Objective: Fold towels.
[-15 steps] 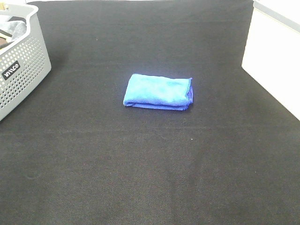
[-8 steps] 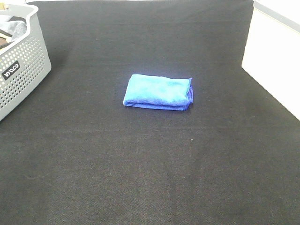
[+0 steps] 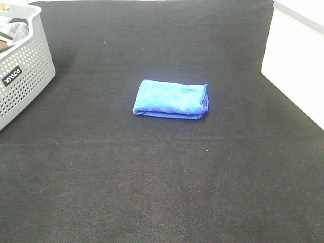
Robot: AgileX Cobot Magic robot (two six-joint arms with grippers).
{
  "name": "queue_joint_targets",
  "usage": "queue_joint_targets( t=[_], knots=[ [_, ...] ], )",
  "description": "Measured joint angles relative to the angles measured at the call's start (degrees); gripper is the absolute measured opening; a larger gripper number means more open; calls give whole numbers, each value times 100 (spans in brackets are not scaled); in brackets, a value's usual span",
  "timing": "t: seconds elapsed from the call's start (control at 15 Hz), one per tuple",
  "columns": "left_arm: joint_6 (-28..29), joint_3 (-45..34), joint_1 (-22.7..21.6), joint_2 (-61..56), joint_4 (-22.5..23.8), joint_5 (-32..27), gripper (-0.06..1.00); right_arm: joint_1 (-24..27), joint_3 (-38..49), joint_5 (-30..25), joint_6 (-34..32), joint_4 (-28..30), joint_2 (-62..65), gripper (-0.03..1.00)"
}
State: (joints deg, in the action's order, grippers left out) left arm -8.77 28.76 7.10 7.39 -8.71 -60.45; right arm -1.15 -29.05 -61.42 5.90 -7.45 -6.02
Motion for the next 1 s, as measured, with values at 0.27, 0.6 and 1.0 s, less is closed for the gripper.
queue_joint_targets(
  t=[0.27,0.6,1.0],
  knots=[
    [0,0,-544,-235,0,0,75,304,0,6,0,0,6,85],
    [0,0,-579,-756,0,0,75,304,11,17,0,-6,521,85],
    [0,0,-579,-762,0,0,75,304,11,11,0,-17,625,85]
  ],
)
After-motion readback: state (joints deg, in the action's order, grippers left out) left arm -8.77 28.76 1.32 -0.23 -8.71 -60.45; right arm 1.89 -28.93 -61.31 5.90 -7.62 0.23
